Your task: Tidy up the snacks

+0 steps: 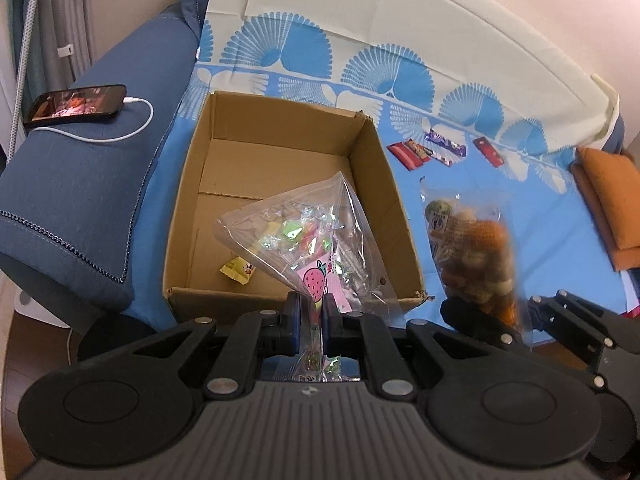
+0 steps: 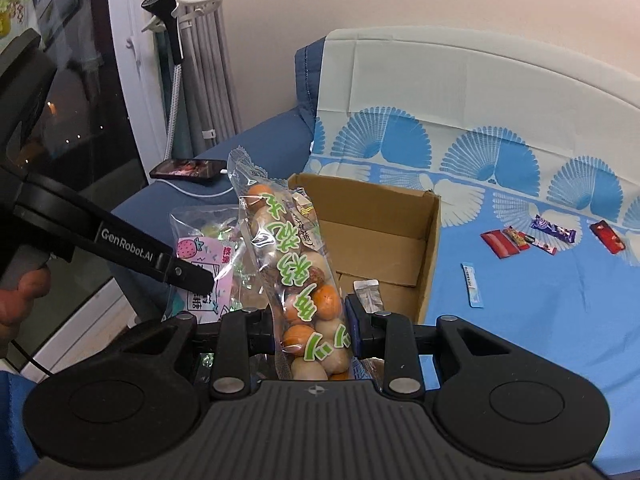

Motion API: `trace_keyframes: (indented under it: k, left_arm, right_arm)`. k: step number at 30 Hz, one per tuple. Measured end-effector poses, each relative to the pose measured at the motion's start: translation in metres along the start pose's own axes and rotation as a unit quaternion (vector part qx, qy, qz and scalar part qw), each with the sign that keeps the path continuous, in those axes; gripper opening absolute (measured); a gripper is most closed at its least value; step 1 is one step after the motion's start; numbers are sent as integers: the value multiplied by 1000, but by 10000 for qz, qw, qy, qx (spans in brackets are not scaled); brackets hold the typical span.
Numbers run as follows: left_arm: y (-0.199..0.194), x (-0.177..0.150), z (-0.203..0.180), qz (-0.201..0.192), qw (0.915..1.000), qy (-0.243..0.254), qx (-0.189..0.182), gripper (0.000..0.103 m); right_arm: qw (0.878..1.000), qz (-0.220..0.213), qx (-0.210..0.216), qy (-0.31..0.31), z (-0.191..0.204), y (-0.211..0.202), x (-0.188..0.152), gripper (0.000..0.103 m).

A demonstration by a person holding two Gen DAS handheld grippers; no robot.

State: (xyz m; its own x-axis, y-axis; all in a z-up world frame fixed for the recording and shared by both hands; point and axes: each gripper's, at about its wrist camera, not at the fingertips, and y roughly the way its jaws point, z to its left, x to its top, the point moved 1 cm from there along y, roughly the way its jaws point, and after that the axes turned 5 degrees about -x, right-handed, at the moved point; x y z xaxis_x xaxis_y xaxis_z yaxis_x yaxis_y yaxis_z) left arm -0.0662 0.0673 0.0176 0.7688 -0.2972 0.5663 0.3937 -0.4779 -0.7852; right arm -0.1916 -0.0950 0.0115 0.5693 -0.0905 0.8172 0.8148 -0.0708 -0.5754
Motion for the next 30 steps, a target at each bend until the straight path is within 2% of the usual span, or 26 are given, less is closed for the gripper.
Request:
trace_keyframes:
  k: [14,30]
  left_arm:
    - [-11,-4,3,-197,9997,-125,-49,11]
    - [-9,7,12,-267,9993,-261,50,11]
  right_arm:
    - [9998,78,-50,-200,14,-2,-4,32]
    - [9997,166,-7,-178,9,8,-5,32]
